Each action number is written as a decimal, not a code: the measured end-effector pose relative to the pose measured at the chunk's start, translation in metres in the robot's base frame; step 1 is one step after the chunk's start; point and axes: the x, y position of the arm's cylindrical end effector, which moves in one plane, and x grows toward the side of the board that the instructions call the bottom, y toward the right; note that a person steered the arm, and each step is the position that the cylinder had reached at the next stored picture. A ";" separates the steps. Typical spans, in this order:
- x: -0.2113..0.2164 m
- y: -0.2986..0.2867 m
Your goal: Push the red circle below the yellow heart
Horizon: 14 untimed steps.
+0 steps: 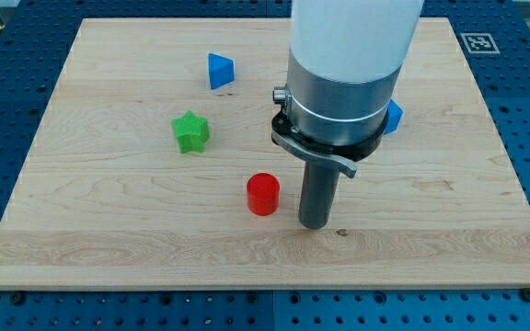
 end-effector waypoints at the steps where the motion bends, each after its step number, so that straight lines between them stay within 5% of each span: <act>1: 0.000 -0.003; 3: 0.037 -0.022; 11: -0.005 -0.081; 14: 0.000 -0.054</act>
